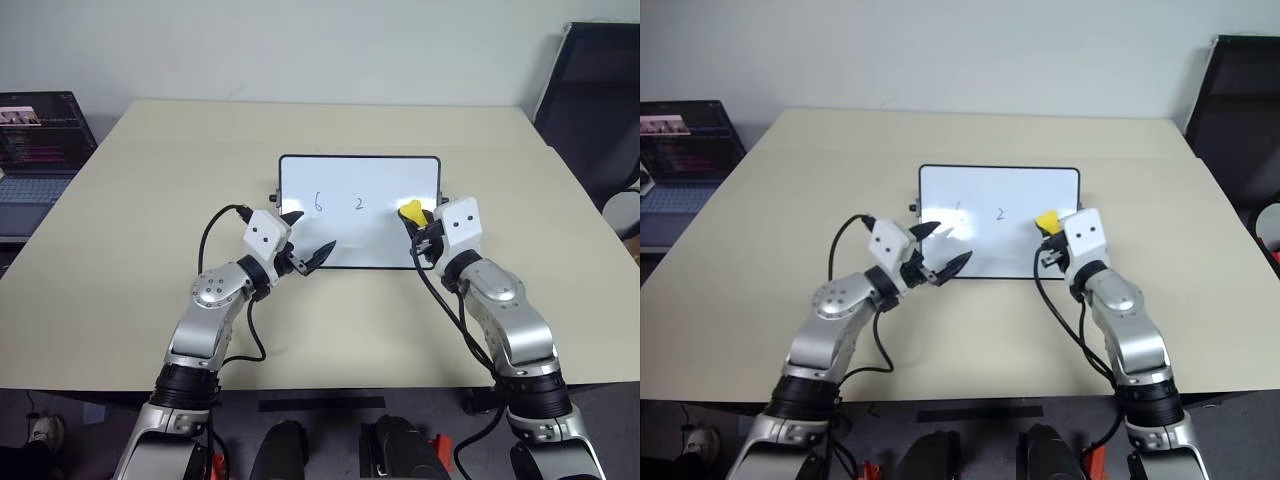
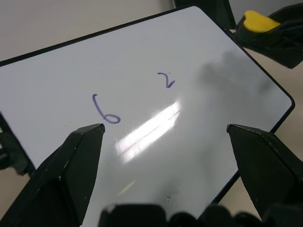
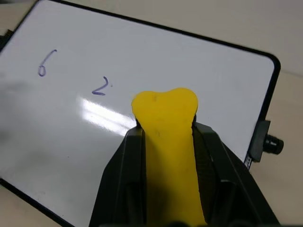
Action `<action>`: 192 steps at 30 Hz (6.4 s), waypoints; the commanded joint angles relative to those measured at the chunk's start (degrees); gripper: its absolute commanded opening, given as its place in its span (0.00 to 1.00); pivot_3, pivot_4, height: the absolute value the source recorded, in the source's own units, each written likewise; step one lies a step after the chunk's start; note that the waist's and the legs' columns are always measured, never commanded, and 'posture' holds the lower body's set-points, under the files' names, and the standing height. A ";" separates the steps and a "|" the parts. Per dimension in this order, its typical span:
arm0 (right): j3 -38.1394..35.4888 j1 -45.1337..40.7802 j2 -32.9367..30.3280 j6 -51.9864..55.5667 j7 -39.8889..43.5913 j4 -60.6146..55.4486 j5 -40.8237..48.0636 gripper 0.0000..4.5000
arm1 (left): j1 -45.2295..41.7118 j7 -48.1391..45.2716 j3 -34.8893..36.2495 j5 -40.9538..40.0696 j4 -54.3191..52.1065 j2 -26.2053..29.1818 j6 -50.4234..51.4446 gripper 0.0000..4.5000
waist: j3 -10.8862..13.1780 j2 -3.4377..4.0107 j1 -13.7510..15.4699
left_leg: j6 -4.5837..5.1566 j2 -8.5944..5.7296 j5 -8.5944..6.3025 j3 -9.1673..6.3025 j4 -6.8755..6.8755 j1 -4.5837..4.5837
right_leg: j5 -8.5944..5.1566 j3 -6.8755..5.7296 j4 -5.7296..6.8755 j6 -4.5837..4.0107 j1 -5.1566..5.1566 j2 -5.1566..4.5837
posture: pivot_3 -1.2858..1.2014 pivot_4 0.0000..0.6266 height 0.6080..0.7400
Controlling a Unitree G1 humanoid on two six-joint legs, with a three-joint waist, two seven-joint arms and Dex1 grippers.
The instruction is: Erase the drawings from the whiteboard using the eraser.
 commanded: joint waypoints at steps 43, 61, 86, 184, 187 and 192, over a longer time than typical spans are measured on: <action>5.73 -26.48 5.92 -8.64 0.41 40.12 -8.62 0.22 | -1.71 1.76 2.46 -0.12 -2.67 1.40 -1.23 1.00 | 0.01 -0.01 0.13 | 0.04 -0.02 0.05 0.02 0.05 0.12 | 0.09 -0.01 0.08 -0.10 0.09 -0.05 | 0.52 0.24 1.00; 11.17 -11.59 0.16 7.57 8.95 22.46 -10.35 0.22 | -2.81 1.25 4.05 0.09 -0.36 3.06 -2.39 1.00 | -0.07 -0.07 0.14 | 0.03 0.01 0.04 0.01 0.02 1.49 | -0.32 0.01 -0.03 -0.27 1.43 -0.16 | 0.52 0.24 1.00; 5.68 0.35 0.48 -9.07 8.45 3.86 -5.73 0.22 | 6.06 8.12 6.48 -0.80 -7.93 0.69 0.67 1.00 | 0.01 -0.07 0.47 | -0.13 0.01 -0.07 -0.05 0.02 -0.09 | -0.13 -0.10 -0.05 0.00 -0.07 -0.06 | 0.52 0.24 1.00; 6.44 -13.71 5.70 -5.74 8.05 12.26 -16.16 0.22 | 4.22 4.39 6.31 -1.34 -5.60 1.45 0.01 1.00 | 0.05 -0.02 0.58 | -0.18 0.00 -0.10 -0.13 -0.02 -0.07 | -0.01 -0.21 0.03 -0.18 -0.03 -0.10 | 0.52 0.24 1.00; 4.46 -11.18 3.95 -2.59 8.45 6.77 -14.89 0.22 | 4.22 3.17 6.29 -2.15 -5.90 1.41 0.09 1.00 | 0.05 -0.02 0.87 | -0.18 0.01 -0.10 -0.13 -0.02 -0.07 | -0.01 -0.21 0.03 -0.18 -0.04 -0.10 | 0.52 0.24 1.00; -4.91 -4.99 -2.03 13.09 8.81 -8.83 -13.17 0.22 | 1.59 -4.33 2.67 -6.62 -6.98 0.58 1.78 1.00 | 0.06 -0.01 1.06 | -0.18 0.04 -0.09 -0.08 0.01 -0.04 | -0.02 -0.20 0.06 -0.19 -0.04 -0.03 | 0.52 0.24 1.00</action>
